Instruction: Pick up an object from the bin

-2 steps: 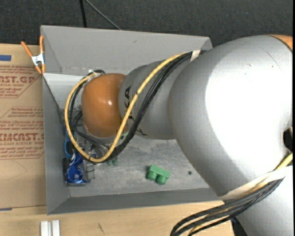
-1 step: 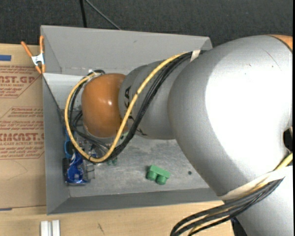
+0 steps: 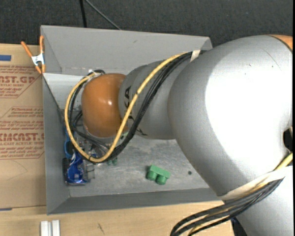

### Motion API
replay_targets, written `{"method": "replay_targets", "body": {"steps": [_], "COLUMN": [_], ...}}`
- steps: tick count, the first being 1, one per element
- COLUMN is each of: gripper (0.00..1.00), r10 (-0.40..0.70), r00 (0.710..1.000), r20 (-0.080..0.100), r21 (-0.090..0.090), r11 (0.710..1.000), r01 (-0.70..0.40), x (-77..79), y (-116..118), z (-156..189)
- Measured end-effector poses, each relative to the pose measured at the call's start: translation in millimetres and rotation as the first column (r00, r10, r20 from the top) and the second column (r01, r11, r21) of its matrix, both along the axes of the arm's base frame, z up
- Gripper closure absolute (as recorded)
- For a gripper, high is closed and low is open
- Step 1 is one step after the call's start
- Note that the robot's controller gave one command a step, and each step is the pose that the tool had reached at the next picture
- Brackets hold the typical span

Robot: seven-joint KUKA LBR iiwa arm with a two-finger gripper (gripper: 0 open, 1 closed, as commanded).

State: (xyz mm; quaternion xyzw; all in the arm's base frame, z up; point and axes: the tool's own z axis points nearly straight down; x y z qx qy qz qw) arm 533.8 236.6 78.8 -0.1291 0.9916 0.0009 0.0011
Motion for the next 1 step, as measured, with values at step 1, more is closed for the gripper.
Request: {"method": "replay_targets", "body": {"steps": [1], "gripper": [1.0], "r10": [0.004], "r00": [1.0], "r20": [0.007], "r21": [0.002], "r11": [1.0], "r01": [-0.004], "x": [-13.8], "y": [0.5], "z": [123.1]}}
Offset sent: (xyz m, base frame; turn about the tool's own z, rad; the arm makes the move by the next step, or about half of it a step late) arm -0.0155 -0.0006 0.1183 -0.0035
